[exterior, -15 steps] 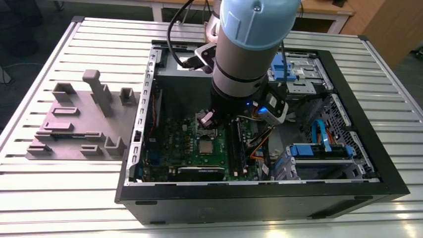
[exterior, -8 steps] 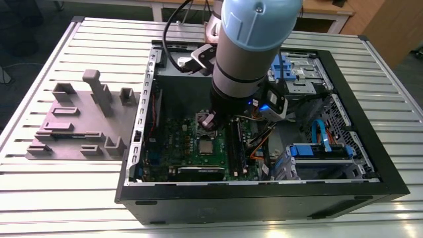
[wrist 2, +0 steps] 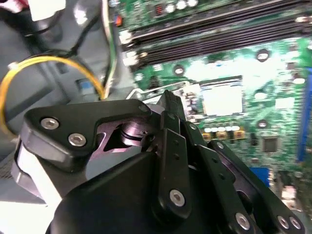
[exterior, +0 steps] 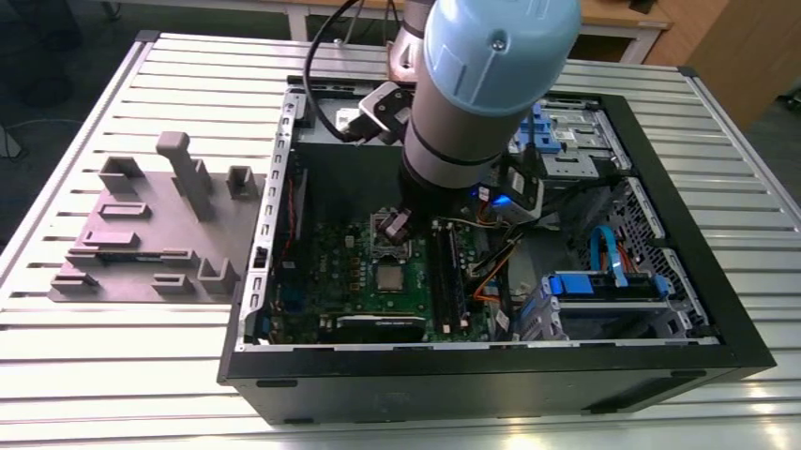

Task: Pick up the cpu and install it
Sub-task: 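Close the cpu cover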

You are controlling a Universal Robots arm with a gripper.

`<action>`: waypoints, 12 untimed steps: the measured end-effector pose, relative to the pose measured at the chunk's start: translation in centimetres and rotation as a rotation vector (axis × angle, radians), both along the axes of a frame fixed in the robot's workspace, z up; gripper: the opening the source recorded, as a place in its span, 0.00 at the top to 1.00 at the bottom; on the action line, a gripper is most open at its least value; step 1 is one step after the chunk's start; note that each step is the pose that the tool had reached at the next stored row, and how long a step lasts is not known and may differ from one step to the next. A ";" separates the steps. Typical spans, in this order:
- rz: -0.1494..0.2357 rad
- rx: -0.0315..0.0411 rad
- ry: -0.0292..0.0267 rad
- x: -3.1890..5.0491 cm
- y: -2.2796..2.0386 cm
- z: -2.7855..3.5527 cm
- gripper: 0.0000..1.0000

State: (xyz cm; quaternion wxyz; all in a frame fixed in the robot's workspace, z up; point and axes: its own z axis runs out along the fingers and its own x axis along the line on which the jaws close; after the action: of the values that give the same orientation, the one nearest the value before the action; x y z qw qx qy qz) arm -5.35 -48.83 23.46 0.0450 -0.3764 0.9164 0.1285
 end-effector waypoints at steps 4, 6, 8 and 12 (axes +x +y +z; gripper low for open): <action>0.064 0.0002 -0.0001 0.01 0.00 -0.33 0.90; 0.100 0.0001 -0.0002 0.01 0.00 -0.48 0.90; 0.133 0.0000 -0.0015 0.00 0.00 -0.59 0.90; 0.167 0.0010 -0.0043 0.10 0.01 -0.85 0.90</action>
State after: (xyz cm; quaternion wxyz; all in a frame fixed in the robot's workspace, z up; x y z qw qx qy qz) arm -5.25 -48.82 22.61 0.0363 -0.4517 0.8817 0.1315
